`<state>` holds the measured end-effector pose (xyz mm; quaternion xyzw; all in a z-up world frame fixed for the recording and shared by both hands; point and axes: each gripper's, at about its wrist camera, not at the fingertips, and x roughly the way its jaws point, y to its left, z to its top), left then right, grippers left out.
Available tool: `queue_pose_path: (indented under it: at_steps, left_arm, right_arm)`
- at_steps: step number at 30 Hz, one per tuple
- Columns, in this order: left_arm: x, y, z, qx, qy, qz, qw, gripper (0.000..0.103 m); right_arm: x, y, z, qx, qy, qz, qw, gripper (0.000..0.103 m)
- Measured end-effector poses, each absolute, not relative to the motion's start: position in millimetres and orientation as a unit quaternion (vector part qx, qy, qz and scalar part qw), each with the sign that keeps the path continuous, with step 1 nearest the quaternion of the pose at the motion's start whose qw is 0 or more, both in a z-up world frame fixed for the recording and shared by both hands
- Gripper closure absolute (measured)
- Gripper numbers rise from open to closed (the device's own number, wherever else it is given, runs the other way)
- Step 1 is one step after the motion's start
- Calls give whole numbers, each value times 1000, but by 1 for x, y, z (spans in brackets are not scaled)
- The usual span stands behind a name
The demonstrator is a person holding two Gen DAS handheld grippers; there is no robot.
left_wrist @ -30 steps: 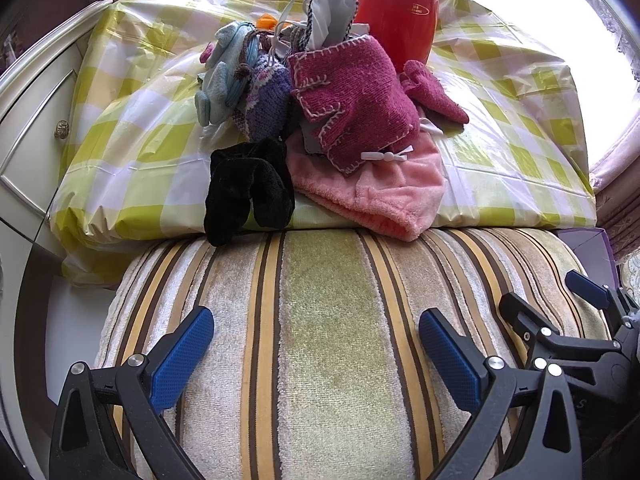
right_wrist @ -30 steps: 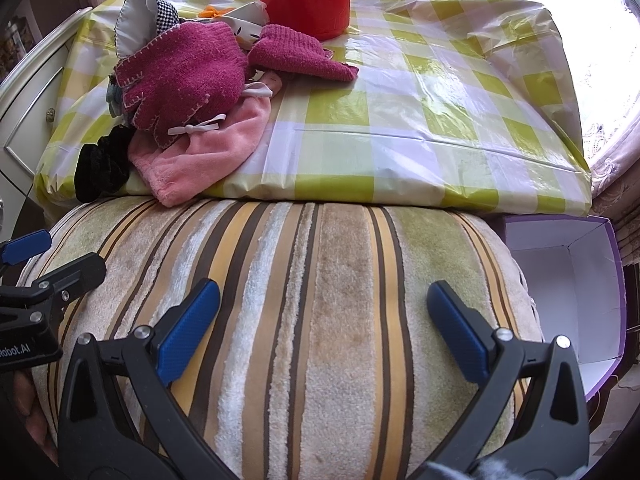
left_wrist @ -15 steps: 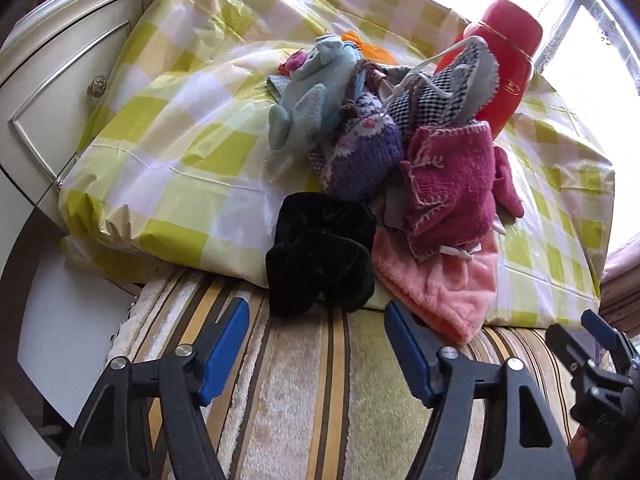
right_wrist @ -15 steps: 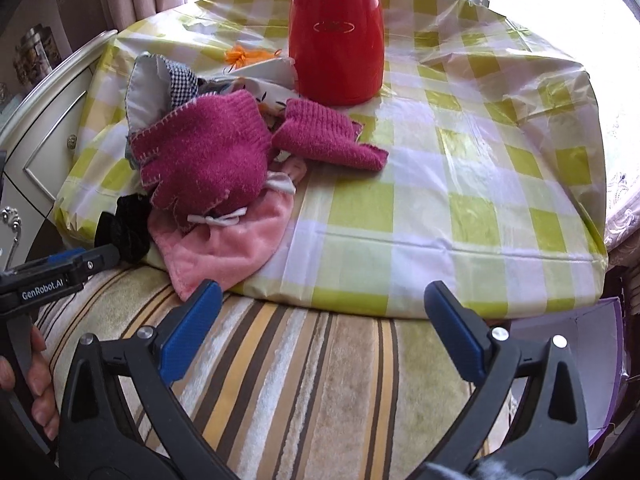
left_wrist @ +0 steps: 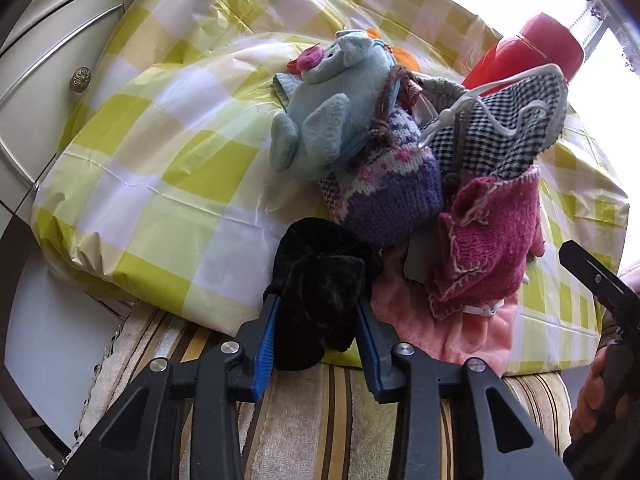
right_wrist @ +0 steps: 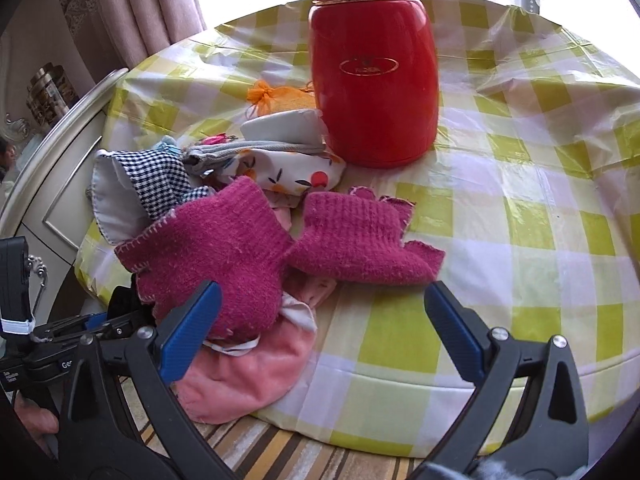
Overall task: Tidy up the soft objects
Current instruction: 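Grasp the black glove with the left gripper while the right gripper grasps the pink fingerless glove, then carry both held gloves over the purple-rimmed white box and open both grippers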
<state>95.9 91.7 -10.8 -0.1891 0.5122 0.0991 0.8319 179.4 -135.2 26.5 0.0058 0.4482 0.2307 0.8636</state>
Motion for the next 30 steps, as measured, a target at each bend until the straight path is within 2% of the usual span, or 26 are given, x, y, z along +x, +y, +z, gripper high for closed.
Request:
queue_pose_path:
  at_steps: [2, 6, 10, 13, 15, 18, 20, 21, 23, 26, 30]
  left_arm:
    - [92, 93, -6, -189, 501, 94, 839, 78]
    - [96, 93, -10, -190, 506, 89, 836, 82]
    - [89, 92, -3, -193, 477, 88, 853, 85]
    - [81, 90, 5, -190, 458, 83, 864, 85]
    - [80, 91, 5, -191, 455, 81, 866, 85]
    - [76, 88, 8, -189, 455, 82, 866, 85]
    - [72, 84, 11, -185, 452, 81, 869, 85]
    - [69, 80, 14, -181, 449, 80, 871, 85]
    - [66, 76, 19, -176, 442, 78, 876, 85]
    - [58, 70, 28, -176, 428, 71, 884, 85]
    - [48, 59, 41, -175, 408, 62, 894, 85]
  right_arm:
    - [183, -130, 25, -6, 439, 225, 870, 1]
    - [206, -130, 14, 15, 454, 211, 866, 1]
    - [221, -127, 4, 8, 460, 203, 864, 2]
    - [228, -128, -1, 23, 471, 208, 857, 18]
    - [232, -129, -4, 31, 476, 211, 853, 23]
    - [234, -131, -8, 35, 479, 217, 850, 38]
    - [232, -132, -7, 41, 479, 228, 847, 57]
    - [231, -132, -7, 43, 478, 231, 846, 61]
    - [226, -135, -4, 44, 470, 233, 850, 84]
    - [218, -141, 2, 51, 462, 234, 854, 89]
    - [199, -152, 14, 58, 448, 232, 861, 90]
